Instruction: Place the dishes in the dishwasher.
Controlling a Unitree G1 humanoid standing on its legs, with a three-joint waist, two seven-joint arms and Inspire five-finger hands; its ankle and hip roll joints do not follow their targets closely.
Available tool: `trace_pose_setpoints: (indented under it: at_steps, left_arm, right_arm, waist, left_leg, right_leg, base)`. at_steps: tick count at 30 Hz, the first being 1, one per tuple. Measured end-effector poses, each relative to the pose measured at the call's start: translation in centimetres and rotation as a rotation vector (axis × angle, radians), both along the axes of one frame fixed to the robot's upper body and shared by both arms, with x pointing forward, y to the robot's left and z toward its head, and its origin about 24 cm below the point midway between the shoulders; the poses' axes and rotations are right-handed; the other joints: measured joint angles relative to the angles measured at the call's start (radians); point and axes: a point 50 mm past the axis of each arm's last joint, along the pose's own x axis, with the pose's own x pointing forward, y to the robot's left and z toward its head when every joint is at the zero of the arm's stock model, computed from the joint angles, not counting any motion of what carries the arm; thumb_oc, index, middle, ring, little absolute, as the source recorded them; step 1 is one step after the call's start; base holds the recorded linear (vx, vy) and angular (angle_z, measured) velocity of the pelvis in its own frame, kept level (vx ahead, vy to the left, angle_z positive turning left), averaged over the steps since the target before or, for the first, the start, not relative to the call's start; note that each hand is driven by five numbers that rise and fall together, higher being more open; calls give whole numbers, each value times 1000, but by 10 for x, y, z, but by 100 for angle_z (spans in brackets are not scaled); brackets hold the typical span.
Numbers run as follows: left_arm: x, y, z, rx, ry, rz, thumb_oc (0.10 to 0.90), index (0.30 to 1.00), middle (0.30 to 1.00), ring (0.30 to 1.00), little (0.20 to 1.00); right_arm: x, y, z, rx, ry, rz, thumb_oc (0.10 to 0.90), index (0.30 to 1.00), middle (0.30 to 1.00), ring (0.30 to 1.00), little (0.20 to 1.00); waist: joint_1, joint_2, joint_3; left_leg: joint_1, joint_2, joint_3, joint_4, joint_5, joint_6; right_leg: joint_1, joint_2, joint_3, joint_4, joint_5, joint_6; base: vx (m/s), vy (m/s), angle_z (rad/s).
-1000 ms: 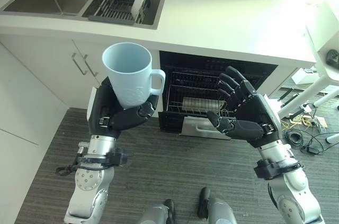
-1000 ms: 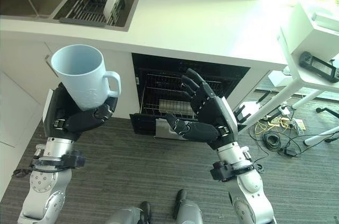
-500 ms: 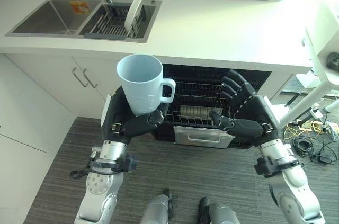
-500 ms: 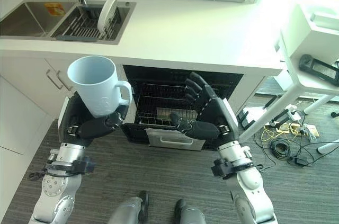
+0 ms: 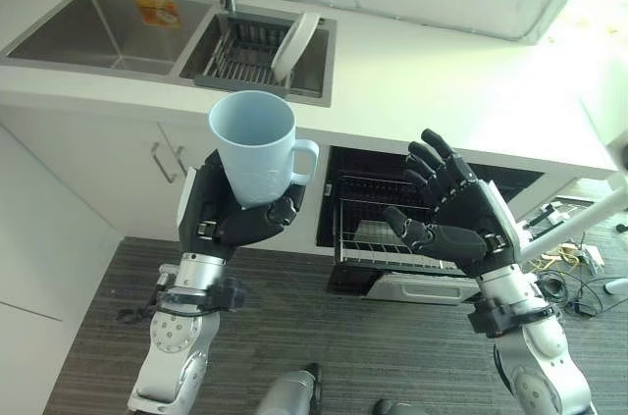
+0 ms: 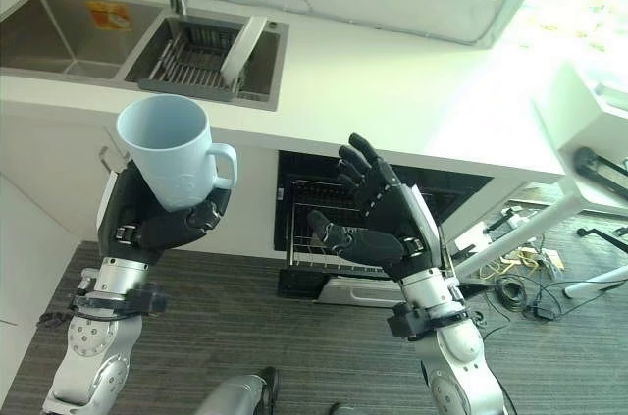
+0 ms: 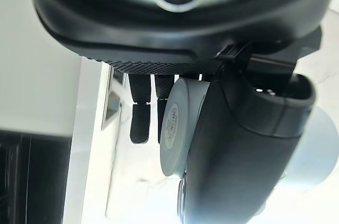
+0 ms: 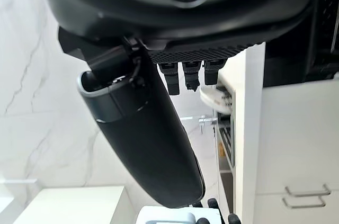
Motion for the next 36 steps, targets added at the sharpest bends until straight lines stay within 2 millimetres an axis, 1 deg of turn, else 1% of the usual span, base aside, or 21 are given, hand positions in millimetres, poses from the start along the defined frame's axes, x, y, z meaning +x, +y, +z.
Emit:
trace_pose_setpoints:
  at_steps: [2, 4, 5, 6, 7, 8, 9, 12, 13, 16, 18, 20, 21, 22, 23, 24, 25, 26, 30, 33, 36]
  left_arm:
    - [-1, 0, -1, 1, 4, -1, 400, 300, 300, 300, 300]
    - [-1, 0, -2, 8, 8, -12, 400, 300, 300, 300, 300]
    - [-1, -1, -3, 10, 10, -15, 400, 300, 300, 300, 300]
    - [0, 1, -2, 16, 3, -10, 400, 300, 300, 300, 300]
    - [2, 3, 5, 49, -24, -15, 400, 300, 300, 300, 300]
    - [5, 2, 8, 51, -37, -18, 400, 300, 300, 300, 300]
    - [8, 2, 8, 40, -39, 0, 400, 300, 300, 300, 300]
    - [12, 1, 8, 39, -29, 21, 400, 300, 300, 300, 300]
    - [12, 1, 8, 40, -27, 21, 400, 300, 300, 300, 300]
    - [11, 3, 10, 40, -35, 27, 400, 300, 300, 300, 300]
    - [9, 6, 9, 32, -19, 48, 400, 300, 300, 300, 300]
    - [5, 11, 5, 20, 0, 86, 400, 300, 300, 300, 300]
    - [2, 12, 4, 9, 9, 98, 400, 300, 300, 300, 300]
    - [-1, 11, 3, -12, 17, 106, 400, 300, 300, 300, 300]
    - [-4, 11, 3, -7, 17, 100, 400, 300, 300, 300, 300]
    - [-3, 5, 6, -17, 2, 79, 400, 300, 300, 300, 300]
    - [-2, -1, 9, -20, -14, 51, 400, 300, 300, 300, 300]
    - [-1, -9, 9, -18, -16, 14, 400, 300, 300, 300, 300]
    - [0, -25, 4, -21, -1, -87, 400, 300, 300, 300, 300]
    - [2, -25, 3, -20, 5, -90, 400, 300, 300, 300, 300]
    - [2, -24, 4, -10, 3, -84, 400, 300, 300, 300, 300]
  right_arm:
    - [1, 1, -4, 10, 19, -6, 800, 900, 900, 900, 900]
    - [-2, 3, -9, 32, 42, -16, 800, 900, 900, 900, 900]
    - [-2, 4, -10, 34, 44, -11, 800, 900, 900, 900, 900]
    - [-2, 9, -9, 52, 36, 4, 800, 900, 900, 900, 900]
    - [-2, 11, -4, 56, 1, 15, 800, 900, 900, 900, 900]
    - [-1, 10, -2, 44, -16, 19, 800, 900, 900, 900, 900]
    - [2, 13, -2, 38, -9, 39, 800, 900, 900, 900, 900]
    - [3, 16, 1, 40, -15, 53, 800, 900, 900, 900, 900]
    - [3, 16, 1, 39, -13, 53, 800, 900, 900, 900, 900]
    - [2, 17, 3, 41, -17, 56, 800, 900, 900, 900, 900]
    - [2, 17, 3, 38, -13, 64, 800, 900, 900, 900, 900]
    - [5, 18, 6, 26, -7, 90, 800, 900, 900, 900, 900]
    - [4, 17, 8, 26, -5, 110, 800, 900, 900, 900, 900]
    - [2, 13, 11, -4, -14, 130, 800, 900, 900, 900, 900]
    - [1, 12, 10, -5, -9, 130, 800, 900, 900, 900, 900]
    - [1, 8, 10, -1, 2, 117, 800, 900, 900, 900, 900]
    - [3, 3, 9, -10, 9, 99, 800, 900, 900, 900, 900]
    - [3, -2, 7, -21, 22, 75, 800, 900, 900, 900, 900]
    - [3, -8, 6, -32, 38, 26, 800, 900, 900, 900, 900]
    - [7, 7, 6, 0, 30, 50, 800, 900, 900, 900, 900]
    - [5, 9, 7, 7, 9, 66, 800, 900, 900, 900, 900]
  waist:
    - [1, 8, 5]
    - [-9, 15, 12]
    - [-8, 17, 14]
    - [-6, -24, 25]
    - [-10, -21, 42]
    - [-12, -10, 52]
    - [9, -18, 59]
    - [-11, 1, 78]
    - [-14, 4, 82]
    - [-2, -25, 91]
    - [13, -47, 97]
    - [19, -62, 97]
    - [18, -53, 101]
    - [-7, -47, 95]
    - [-25, -33, 90]
    - [-58, -20, 86]
    - [-65, -10, 87]
    - [-73, 3, 84]
    - [-75, 64, 78]
    - [-63, 60, 75]
    - [-67, 57, 72]
  left_leg:
    - [20, 13, -12, -11, -13, 11]
    - [35, 20, -21, -33, -4, 7]
    - [41, 20, -18, -52, 3, -26]
    - [14, 18, 8, -6, -33, -159]
    - [-51, 44, -42, 166, -88, 24]
    - [-60, 59, -61, 204, -134, -36]
    - [-64, 56, -32, 181, -124, -58]
    - [-63, 54, -37, 136, -92, -62]
    - [-55, 55, -41, 124, -82, -50]
    - [-32, 48, -86, 98, -72, -60]
    - [-26, 58, -111, 96, -74, -72]
    - [15, 75, -127, 50, -63, -96]
    - [40, 79, -131, 24, -57, -110]
    - [67, 97, -120, -16, -47, -134]
    - [74, 122, -67, -47, -28, -156]
    - [71, 157, 36, -77, -6, -142]
    - [85, 188, 101, -87, -11, -128]
    - [89, 201, 144, -105, 16, -151]
    - [72, 190, 120, -97, 23, -168]
    - [87, 174, 85, -83, 24, -162]
    - [91, 173, 103, -79, 6, -152]
  right_leg:
    - [7, 27, -10, 18, 55, 30]
    - [-36, 34, 19, 90, 57, 19]
    - [-52, 34, 13, 73, 65, 3]
    - [-72, -1, 20, 40, 92, -26]
    - [-102, -67, 47, 57, 94, 6]
    - [-118, -116, 78, 68, 77, 44]
    - [-183, -162, 93, 76, 79, 74]
    - [-256, -218, 104, 6, 141, 101]
    - [-254, -212, 108, -14, 150, 92]
    - [-250, -174, 111, -48, 185, 72]
    - [-244, -125, 85, -35, 186, 58]
    - [-219, -61, 15, -16, 170, 28]
    - [-205, -25, 17, -18, 166, 13]
    - [-163, 7, -4, -28, 154, -48]
    - [-155, 15, -24, -32, 147, -63]
    - [-154, 13, -49, -26, 136, -71]
    - [-160, 14, -59, -9, 122, -85]
    - [-165, 15, -67, 23, 92, -87]
    - [-178, -6, -84, 77, 61, -76]
    - [-170, -5, -79, 71, 66, -79]
    - [-163, -20, -49, 60, 78, -64]
  base:
    - [126, 39, -4]
    - [68, -119, 2]
    - [34, -170, -11]
    - [46, -266, -17]
    - [66, -307, -17]
    - [106, -388, -47]
    - [145, -372, -42]
    - [171, -450, -11]
    - [186, -609, 29]
    - [177, -694, 45]
    - [159, -547, 38]
    - [184, -415, 14]
    - [190, -444, 20]
    - [121, -326, 23]
    - [93, -283, 57]
    - [64, -152, 53]
    - [46, -137, 52]
    - [36, -99, 40]
    - [20, -29, 30]
    - [11, 62, 8]
    - [43, 57, -12]
